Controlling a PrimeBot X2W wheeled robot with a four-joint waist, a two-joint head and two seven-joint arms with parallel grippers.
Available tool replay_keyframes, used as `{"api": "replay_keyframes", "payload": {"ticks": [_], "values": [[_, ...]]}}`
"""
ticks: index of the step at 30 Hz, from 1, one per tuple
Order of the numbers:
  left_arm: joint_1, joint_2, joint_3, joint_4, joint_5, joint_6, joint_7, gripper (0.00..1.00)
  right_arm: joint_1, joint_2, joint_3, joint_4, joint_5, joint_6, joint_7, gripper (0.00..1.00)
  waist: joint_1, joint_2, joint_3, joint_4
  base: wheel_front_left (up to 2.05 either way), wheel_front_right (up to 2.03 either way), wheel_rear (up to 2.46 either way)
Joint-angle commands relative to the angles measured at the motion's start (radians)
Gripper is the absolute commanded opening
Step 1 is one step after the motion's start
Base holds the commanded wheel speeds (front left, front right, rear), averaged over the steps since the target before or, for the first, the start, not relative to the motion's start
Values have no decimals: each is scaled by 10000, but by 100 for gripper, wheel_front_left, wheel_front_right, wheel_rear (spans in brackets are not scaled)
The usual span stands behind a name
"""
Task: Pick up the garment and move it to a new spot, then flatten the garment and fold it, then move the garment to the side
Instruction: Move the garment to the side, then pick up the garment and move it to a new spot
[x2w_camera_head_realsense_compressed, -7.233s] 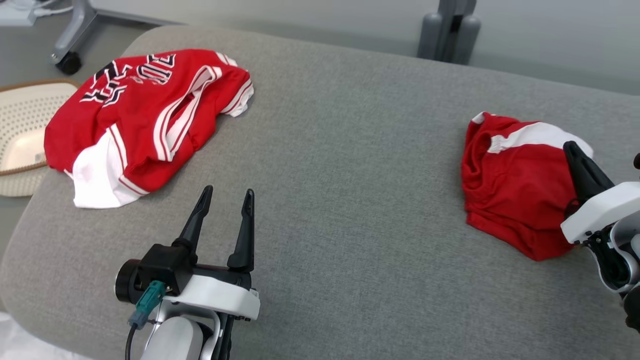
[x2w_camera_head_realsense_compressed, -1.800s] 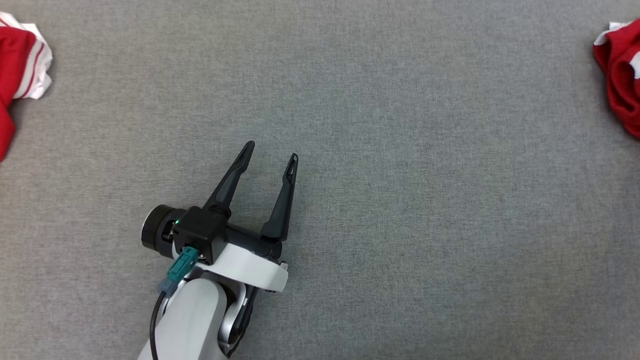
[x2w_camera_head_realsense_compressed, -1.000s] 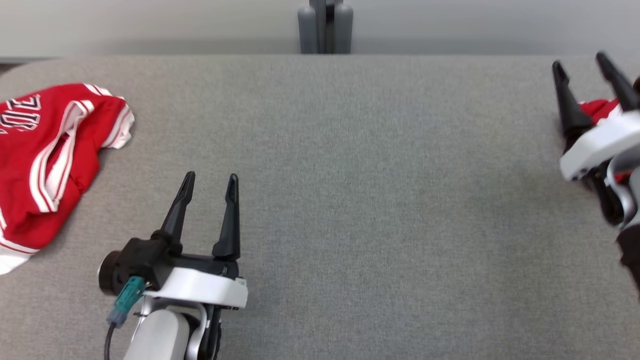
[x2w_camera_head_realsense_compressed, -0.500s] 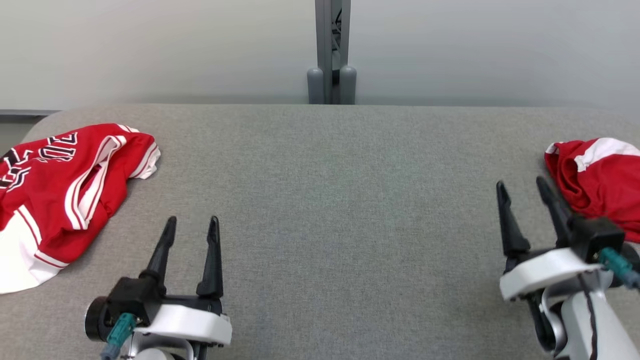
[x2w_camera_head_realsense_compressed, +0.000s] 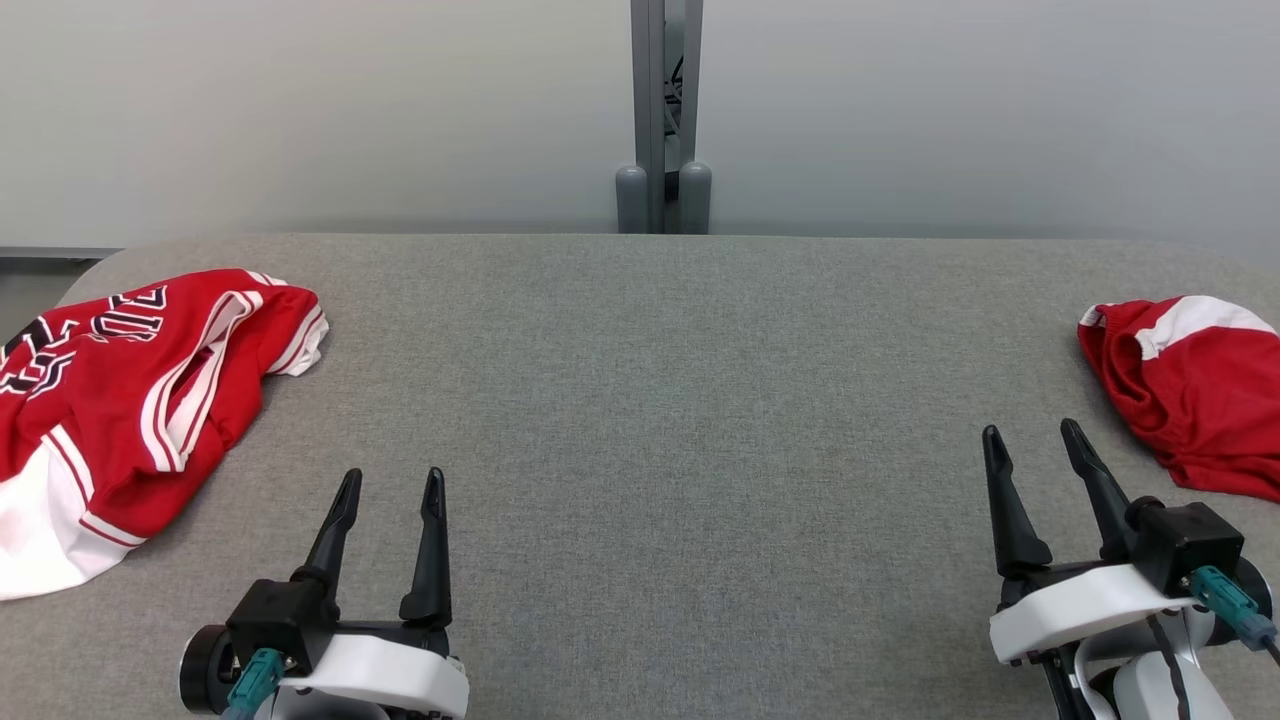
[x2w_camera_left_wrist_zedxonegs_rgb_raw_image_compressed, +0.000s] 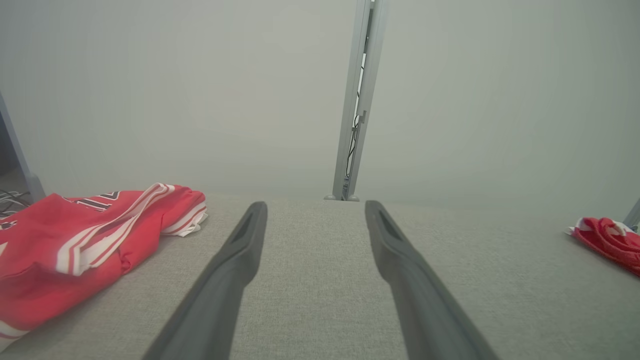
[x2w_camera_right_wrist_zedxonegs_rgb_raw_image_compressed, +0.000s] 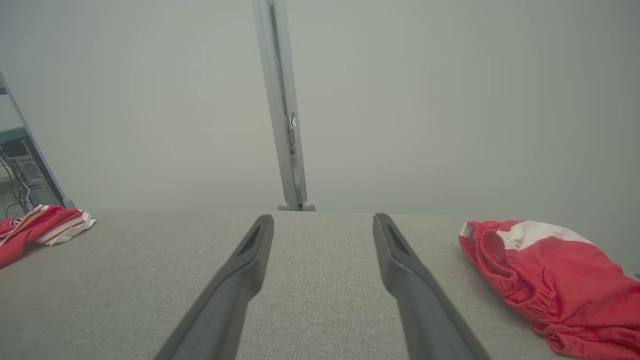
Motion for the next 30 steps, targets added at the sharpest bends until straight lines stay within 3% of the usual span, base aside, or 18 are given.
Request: {"api": "replay_keyframes", "payload": {"ticks": [1, 12, 20, 30], "values": [[-114, 38, -2, 10, -65, 1, -6, 100, -27, -58, -68, -1, -10, 1, -37, 100, 0, 0, 2, -12, 0, 0, 0], [-311, 40, -38, 145, -316, -27, -6, 100, -136, -58, 28, -75, -10, 1, -38, 100, 0, 0, 223, 518, 0, 0, 0], [-454, 37, 187, 50, -409, 80, -4, 100, -239, -57, 28, -226, -104, 1, -38, 100, 0, 0, 598, 1790, 0, 0, 0], [-23, 40, 671, 88, -43, -77, -5, 100, 119, -59, 255, -213, 167, 1, -38, 100, 0, 0, 86, 3322, 0, 0, 0]]}}
